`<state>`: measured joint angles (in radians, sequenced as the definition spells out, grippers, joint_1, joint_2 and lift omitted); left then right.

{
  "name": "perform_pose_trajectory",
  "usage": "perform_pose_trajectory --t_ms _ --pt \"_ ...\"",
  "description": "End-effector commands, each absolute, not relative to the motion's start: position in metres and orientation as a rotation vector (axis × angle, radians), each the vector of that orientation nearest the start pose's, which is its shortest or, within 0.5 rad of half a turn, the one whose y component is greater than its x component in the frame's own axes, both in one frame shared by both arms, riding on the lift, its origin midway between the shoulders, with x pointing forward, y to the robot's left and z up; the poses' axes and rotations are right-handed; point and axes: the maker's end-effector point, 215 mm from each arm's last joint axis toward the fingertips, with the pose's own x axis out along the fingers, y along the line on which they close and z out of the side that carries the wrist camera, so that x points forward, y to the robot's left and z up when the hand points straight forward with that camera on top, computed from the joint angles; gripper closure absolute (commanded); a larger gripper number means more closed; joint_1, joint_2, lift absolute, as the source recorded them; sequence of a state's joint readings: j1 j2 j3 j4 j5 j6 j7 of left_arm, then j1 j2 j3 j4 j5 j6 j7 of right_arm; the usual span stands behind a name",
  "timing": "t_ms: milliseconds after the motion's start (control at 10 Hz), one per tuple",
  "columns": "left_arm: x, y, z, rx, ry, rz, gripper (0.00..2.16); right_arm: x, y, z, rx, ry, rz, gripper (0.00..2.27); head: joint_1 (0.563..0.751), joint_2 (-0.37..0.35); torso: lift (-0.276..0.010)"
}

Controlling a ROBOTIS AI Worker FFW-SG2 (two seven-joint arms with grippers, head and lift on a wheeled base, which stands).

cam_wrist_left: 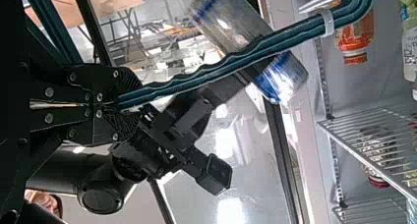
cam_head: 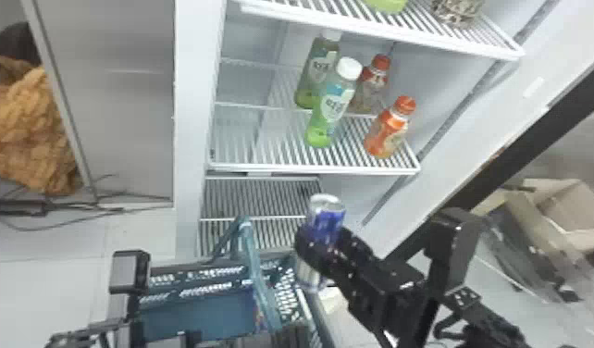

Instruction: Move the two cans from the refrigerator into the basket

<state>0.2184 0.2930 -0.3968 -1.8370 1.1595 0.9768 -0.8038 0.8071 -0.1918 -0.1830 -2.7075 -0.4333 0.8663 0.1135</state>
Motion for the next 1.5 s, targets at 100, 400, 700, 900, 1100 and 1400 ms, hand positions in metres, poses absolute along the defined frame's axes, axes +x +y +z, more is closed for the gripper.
perform_pose_trajectory --t_ms 100,400,700,900,1100,1400 --pt "0.215 -0.086 -0.334 -1.190 0.853 -1.501 1.19 0.304 -0.174 -0.364 0.185 0.642 0.345 1.06 0.695 -0.350 -0.276" --pt "0.216 -0.087 -0.334 -1.191 0.849 -1.501 1.19 0.291 -0.163 -0.387 0.220 0.732 0.386 0.77 0.695 -0.350 -0.276" --pt "0.216 -0.087 -0.334 -1.191 0.849 -1.500 1.19 0.295 -0.162 -0.387 0.235 0.720 0.396 0.16 0.695 -0.350 -0.276" --pt "0.217 -0.087 -0.333 -1.193 0.845 -1.500 1.19 0.308 -0.173 -0.371 0.208 0.651 0.371 0.10 0.695 -0.350 -0.276" --pt "0.216 -0.087 -0.333 -1.197 0.844 -1.499 1.19 0.318 -0.184 -0.356 0.180 0.591 0.342 0.10 0.695 -0.350 -0.276" --pt "0.217 -0.087 -0.332 -1.195 0.842 -1.500 1.19 0.339 -0.197 -0.318 0.139 0.439 0.303 0.10 0.695 -0.350 -0.276"
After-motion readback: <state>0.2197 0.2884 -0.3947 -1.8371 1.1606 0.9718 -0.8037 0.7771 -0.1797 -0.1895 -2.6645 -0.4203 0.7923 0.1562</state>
